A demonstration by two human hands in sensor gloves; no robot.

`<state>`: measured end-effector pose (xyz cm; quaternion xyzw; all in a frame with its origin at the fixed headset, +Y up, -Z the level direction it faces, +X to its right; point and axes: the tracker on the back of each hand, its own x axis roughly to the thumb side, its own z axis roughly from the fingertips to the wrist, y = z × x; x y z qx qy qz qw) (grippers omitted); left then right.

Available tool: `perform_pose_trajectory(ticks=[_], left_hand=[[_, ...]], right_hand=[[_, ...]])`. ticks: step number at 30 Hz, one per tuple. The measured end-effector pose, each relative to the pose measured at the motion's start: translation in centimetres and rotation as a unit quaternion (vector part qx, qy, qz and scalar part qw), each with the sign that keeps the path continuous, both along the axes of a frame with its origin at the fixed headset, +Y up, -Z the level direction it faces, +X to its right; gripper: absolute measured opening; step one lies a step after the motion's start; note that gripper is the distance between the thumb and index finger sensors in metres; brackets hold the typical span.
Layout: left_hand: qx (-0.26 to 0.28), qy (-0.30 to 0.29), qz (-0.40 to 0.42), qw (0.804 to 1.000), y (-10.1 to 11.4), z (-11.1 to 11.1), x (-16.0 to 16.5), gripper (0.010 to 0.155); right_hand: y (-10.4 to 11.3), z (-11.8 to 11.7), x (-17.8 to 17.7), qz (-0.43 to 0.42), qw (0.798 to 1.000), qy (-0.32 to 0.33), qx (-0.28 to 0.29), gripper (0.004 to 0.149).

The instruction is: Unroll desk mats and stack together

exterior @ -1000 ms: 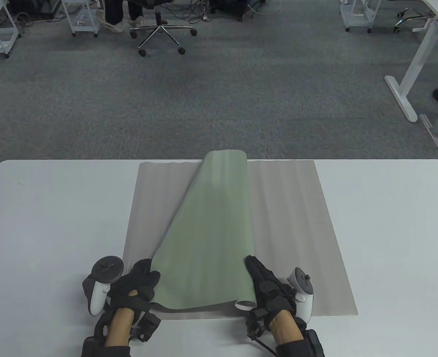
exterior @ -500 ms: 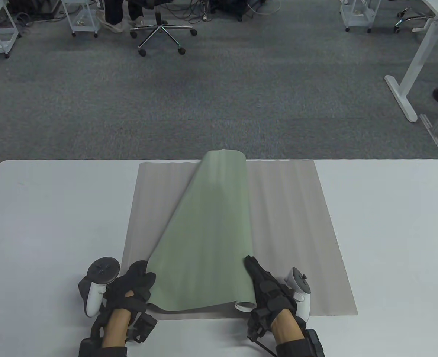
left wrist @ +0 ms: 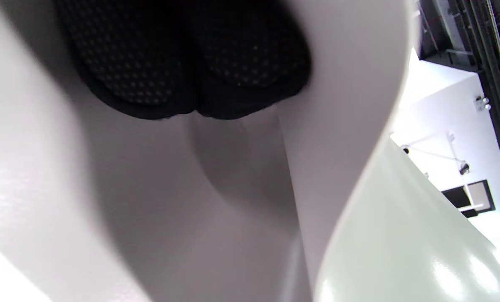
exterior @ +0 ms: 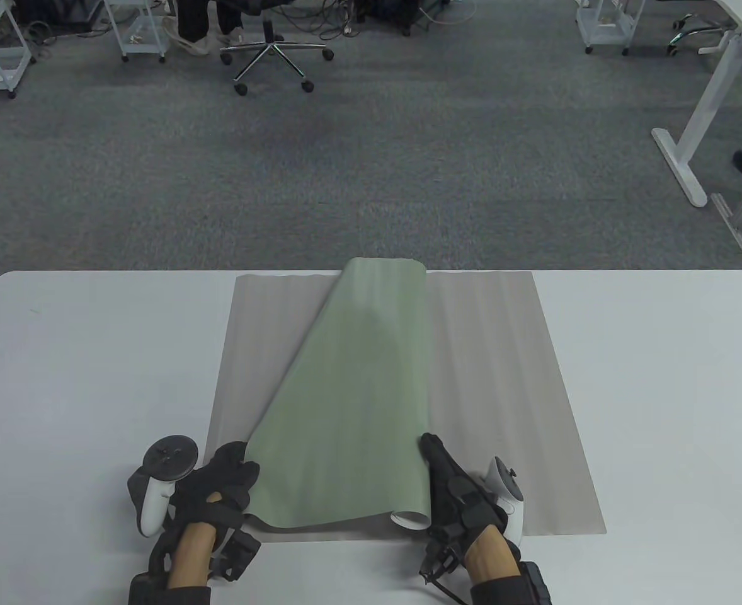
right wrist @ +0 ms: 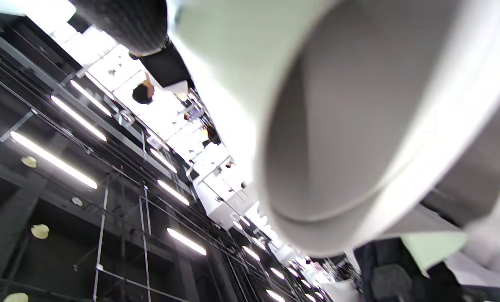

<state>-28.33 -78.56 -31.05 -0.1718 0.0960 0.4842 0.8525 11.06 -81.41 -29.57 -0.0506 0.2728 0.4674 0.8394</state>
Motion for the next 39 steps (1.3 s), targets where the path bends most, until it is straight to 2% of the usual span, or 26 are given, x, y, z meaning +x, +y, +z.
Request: perform_pose_trajectory(ticks=[4,6,9,12,17,20,25,29,34,37,39], left_hand=[[0.002,0.004,0.004,1.000,0.1,0.2,-0.2,0.059],[0.007,0.009,-0.004,1.000,0.3,0.2,-0.5,0.059],[0.007,0.014,0.008,1.000,0.4,0.3,-0.7,0.059],[0.008,0.017,0.004,1.000,0.5,0.4,-1.1,0.058],[0.004,0.027,-0.005,1.000,0.2,0.5,-1.5,0.058],[0.000,0.025,0.004,1.000,0.1,0.5,-1.6,0.058],[0.003,0.027,-0.006,1.000,0.1,0.5,-1.8,0.058],[0.005,0.031,-0.006,0.999,0.1,0.6,-1.8,0.057],[0.005,0.034,-0.021,0.999,0.1,0.5,-1.9,0.057],[0.004,0.033,-0.018,0.999,0.0,0.5,-2.1,0.057],[0.003,0.031,-0.023,0.999,0.0,0.5,-2.1,0.057]], right_hand=[[0.7,-0.1,0.8,0.078,0.995,-0.051,0.020,0.089],[1.0,-0.1,1.2,0.085,0.994,-0.057,0.030,0.088],[1.3,-0.3,1.4,0.056,0.996,-0.058,0.044,0.089],[1.2,-0.2,0.8,-0.006,0.998,-0.045,0.031,0.091],[0.2,0.2,-0.5,-0.049,0.998,-0.022,-0.018,0.095],[0.5,0.0,-0.4,-0.006,1.000,-0.019,0.004,0.092],[1.2,0.1,1.2,0.085,0.993,-0.070,0.034,0.086],[1.2,0.0,1.9,0.099,0.991,-0.081,0.042,0.085],[0.0,-0.1,1.5,-0.022,0.999,-0.042,-0.014,0.094],[-0.3,-0.3,1.3,0.005,1.000,-0.017,-0.015,0.095],[-0.2,-0.5,1.4,0.026,1.000,-0.006,-0.004,0.089]])
